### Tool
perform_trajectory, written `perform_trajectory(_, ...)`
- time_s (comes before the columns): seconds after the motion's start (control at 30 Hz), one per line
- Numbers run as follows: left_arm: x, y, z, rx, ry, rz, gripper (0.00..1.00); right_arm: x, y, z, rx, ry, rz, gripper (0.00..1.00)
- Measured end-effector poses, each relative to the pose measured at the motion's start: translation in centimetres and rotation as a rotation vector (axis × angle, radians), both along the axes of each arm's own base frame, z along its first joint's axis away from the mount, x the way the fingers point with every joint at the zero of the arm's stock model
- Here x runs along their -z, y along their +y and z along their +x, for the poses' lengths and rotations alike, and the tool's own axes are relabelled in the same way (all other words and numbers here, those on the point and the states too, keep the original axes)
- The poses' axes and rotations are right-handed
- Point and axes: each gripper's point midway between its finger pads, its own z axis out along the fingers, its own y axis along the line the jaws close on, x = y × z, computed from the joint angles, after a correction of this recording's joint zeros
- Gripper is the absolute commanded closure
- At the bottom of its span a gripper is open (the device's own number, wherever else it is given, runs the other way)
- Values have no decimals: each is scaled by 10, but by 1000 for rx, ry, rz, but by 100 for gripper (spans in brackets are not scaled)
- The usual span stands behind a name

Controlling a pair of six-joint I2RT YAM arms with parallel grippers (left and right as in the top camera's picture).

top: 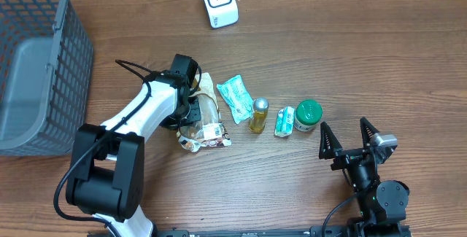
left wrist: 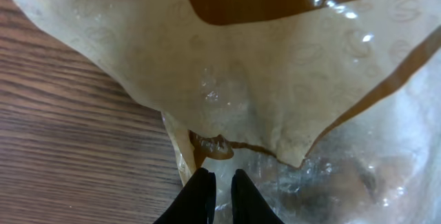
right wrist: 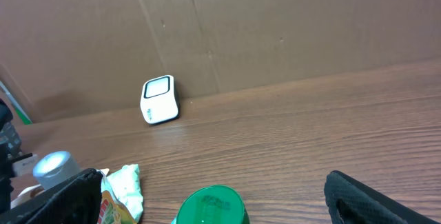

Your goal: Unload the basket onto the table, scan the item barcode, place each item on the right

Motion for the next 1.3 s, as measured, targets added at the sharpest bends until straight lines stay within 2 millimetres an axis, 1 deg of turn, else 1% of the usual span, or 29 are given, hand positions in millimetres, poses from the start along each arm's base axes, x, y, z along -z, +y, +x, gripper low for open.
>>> perform_trajectory(0.07,-3,0,1,3,-4,2,85,0,0,0,0,0,-1,0)
perform_trajectory(0.1,-10,0,4,3,-14,1,85,0,0,0,0,0,0,0)
perform_trajectory(0.2,-39,-6,25,3,-93,-21,85,0,0,0,0,0,0,0)
perform_trajectory(0.23,-54,-9,36,3,-139,-34,85,0,0,0,0,0,0,0)
perform_trajectory(0.37,-105,-27,72,12,-303,-124,84,0,0,0,0,0,0,0)
perform_trajectory(0.4,-112,-32,76,18,-329,-149,83,0,0,0,0,0,0,0)
perform_trajectory(0.47,-116,-40,78,23,-338,-179,79,0,0,0,0,0,0,0)
perform_trajectory(0.53,-114,-51,75,33,-324,-205,74,0,0,0,0,0,0,0)
perform_trajectory(0.6,-109,-62,73,42,-311,-232,66,0,0,0,0,0,0,0)
perform_trajectory(0.63,-105,-72,73,57,-302,-252,64,0,0,0,0,0,0,0)
perform_trajectory(0.7,-95,-89,71,81,-278,-282,64,0,0,0,0,0,0,0)
perform_trajectory(0.83,-70,-109,68,99,-222,-306,65,0,0,0,0,0,0,0)
perform_trajectory(0.97,-47,-119,71,70,-190,-320,64,0,0,0,0,-1,0,0)
perform_trajectory(1.2,-17,-120,68,27,-124,-308,65,0,0,0,0,0,0,0)
perform_trajectory(1.27,-4,-122,67,24,-105,-302,67,0,0,0,0,0,0,0)
perform_trajectory(1.3,1,-124,68,23,-101,-305,70,0,0,0,0,0,0,0)
